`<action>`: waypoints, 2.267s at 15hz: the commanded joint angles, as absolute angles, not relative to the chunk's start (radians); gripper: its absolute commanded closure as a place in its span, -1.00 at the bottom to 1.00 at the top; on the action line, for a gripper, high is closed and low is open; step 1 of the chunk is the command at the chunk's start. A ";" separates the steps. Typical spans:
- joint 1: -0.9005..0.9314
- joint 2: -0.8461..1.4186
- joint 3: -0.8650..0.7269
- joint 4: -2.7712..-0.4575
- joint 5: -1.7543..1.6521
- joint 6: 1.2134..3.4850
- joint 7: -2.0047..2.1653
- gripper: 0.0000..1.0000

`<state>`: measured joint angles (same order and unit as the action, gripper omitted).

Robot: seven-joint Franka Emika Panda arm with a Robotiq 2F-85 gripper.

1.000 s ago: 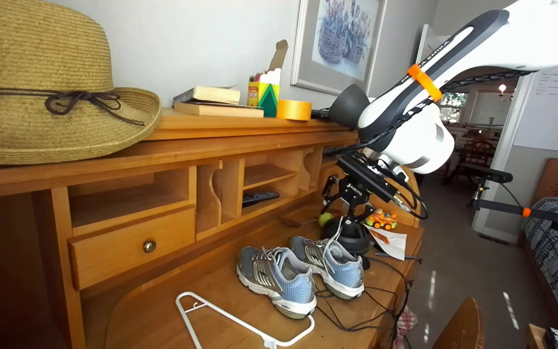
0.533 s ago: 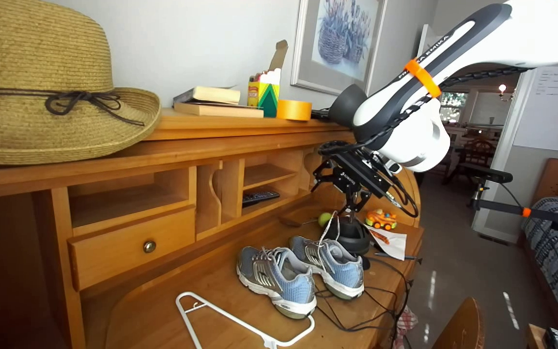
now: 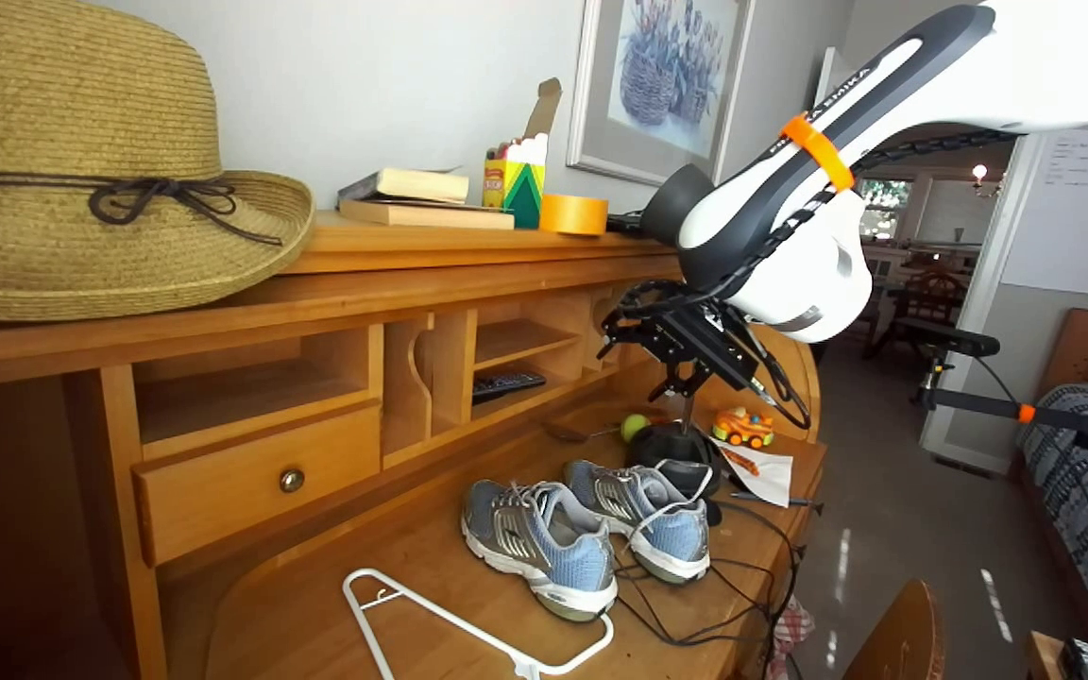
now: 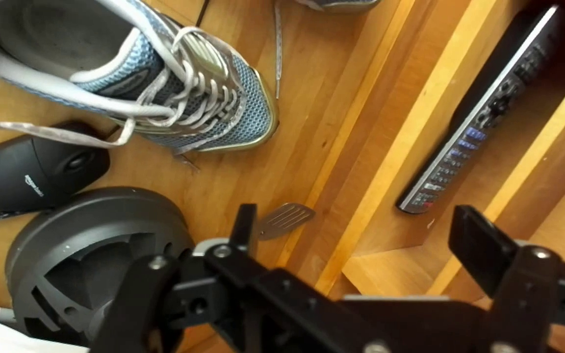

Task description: Move the shoes to the left

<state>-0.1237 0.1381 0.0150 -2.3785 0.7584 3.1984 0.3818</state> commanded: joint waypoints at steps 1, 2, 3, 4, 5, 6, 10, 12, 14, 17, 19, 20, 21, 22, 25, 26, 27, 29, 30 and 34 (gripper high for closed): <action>-0.094 0.114 -0.030 -2.425 0.702 3.110 0.414 -1.00; -0.091 0.101 -0.038 -2.433 0.685 3.044 0.421 -1.00; -0.098 0.088 -0.030 -2.423 0.698 2.970 0.393 -1.00; -0.116 0.086 -0.010 -2.417 0.701 2.915 0.357 -1.00; -0.120 0.088 -0.009 -2.413 0.699 2.858 0.332 -1.00; -0.122 0.085 -0.006 -2.409 0.706 2.800 0.299 -1.00; -0.124 0.104 -0.008 -2.396 0.700 2.658 0.154 -1.00; -0.113 0.112 -0.033 -2.394 0.679 2.608 0.109 -1.00; -0.117 0.123 -0.047 -2.394 0.646 2.582 0.067 -1.00; -0.119 0.141 -0.066 -2.392 0.577 2.583 0.046 -1.00; -0.123 0.148 -0.071 -2.392 0.549 2.587 0.030 -1.00; -0.125 0.151 -0.071 -2.392 0.545 2.594 0.013 -1.00; -0.129 0.155 -0.068 -2.390 0.549 2.599 -0.005 -1.00; -0.132 0.161 -0.065 -2.390 0.555 2.614 -0.029 -1.00; -0.139 0.175 -0.058 -2.385 0.570 2.641 -0.095 -1.00; -0.140 0.181 -0.057 -2.383 0.571 2.651 -0.114 -1.00; -0.142 0.187 -0.054 -2.381 0.575 2.658 -0.130 -1.00; -0.146 0.201 -0.047 -2.378 0.586 2.686 -0.166 -1.00; -0.147 0.209 -0.042 -2.376 0.593 2.703 -0.174 -1.00; -0.144 0.246 -0.024 -2.364 0.645 2.765 -0.216 -1.00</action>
